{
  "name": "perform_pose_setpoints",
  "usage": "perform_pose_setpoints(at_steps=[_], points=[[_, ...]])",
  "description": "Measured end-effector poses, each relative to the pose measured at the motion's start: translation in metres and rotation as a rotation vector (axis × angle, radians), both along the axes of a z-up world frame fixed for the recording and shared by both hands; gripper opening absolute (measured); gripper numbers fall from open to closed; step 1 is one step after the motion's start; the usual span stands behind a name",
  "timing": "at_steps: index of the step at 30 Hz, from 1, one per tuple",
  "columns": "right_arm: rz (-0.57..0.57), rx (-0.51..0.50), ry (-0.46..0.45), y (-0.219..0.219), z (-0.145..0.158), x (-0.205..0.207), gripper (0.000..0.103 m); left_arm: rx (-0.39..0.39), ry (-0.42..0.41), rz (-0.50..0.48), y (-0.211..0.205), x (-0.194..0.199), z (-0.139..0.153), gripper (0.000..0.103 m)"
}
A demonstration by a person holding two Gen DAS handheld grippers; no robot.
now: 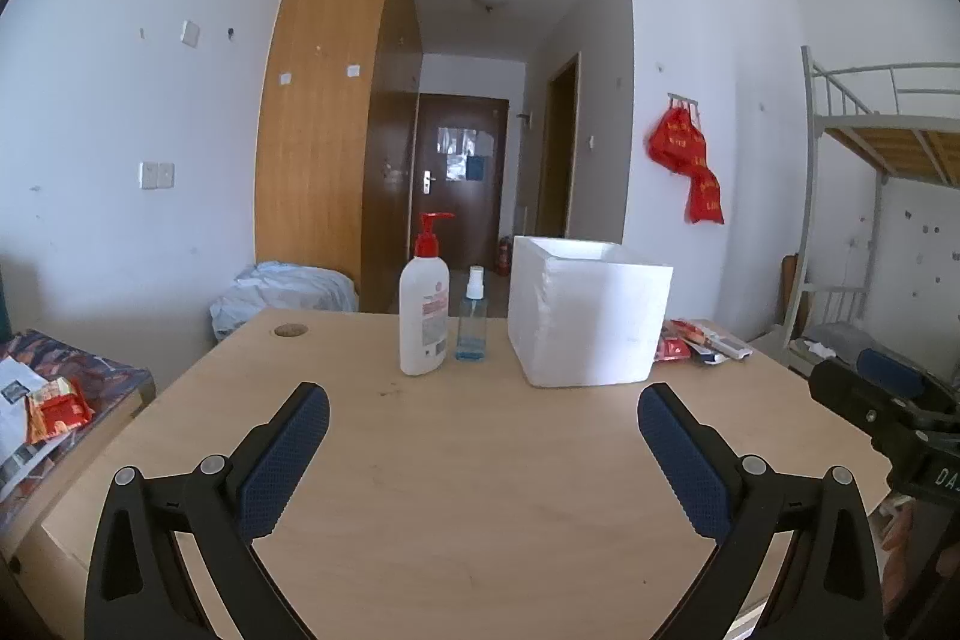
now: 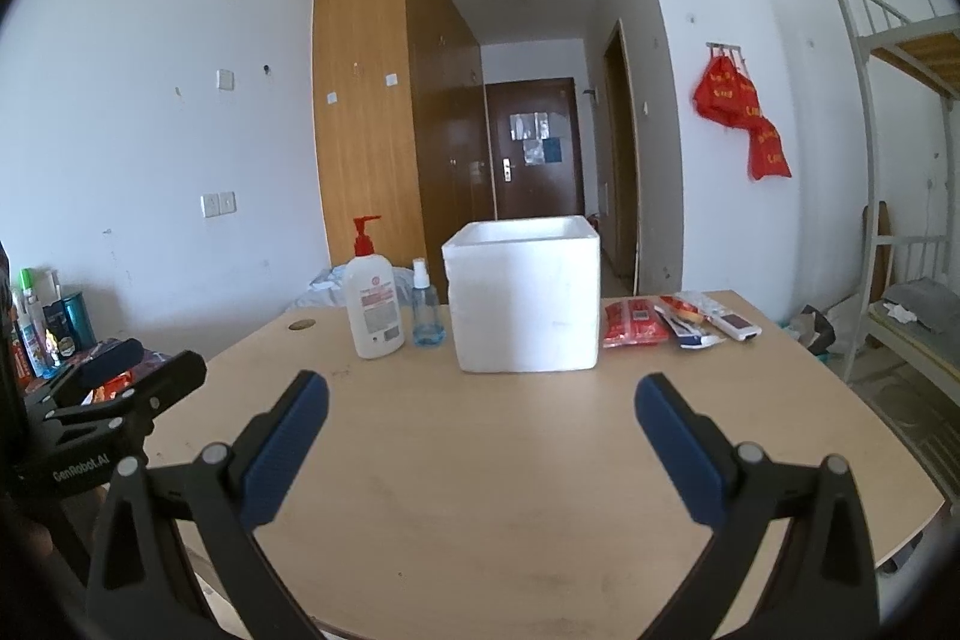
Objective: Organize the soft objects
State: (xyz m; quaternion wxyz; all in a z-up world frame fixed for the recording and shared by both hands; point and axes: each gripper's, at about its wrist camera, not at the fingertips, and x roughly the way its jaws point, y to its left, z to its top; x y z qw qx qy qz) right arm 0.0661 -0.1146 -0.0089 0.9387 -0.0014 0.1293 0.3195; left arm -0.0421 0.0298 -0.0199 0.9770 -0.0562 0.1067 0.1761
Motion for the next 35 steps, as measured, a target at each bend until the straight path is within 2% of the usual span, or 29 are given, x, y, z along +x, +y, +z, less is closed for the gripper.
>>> perform_pose_setpoints(at_steps=[35], points=[[-0.004, -0.008, 0.008, -0.0011, -0.0028, 0.0016, 0.103, 0.004, -0.002, 0.008, 0.0007, 0.0019, 0.0000, 0.103]])
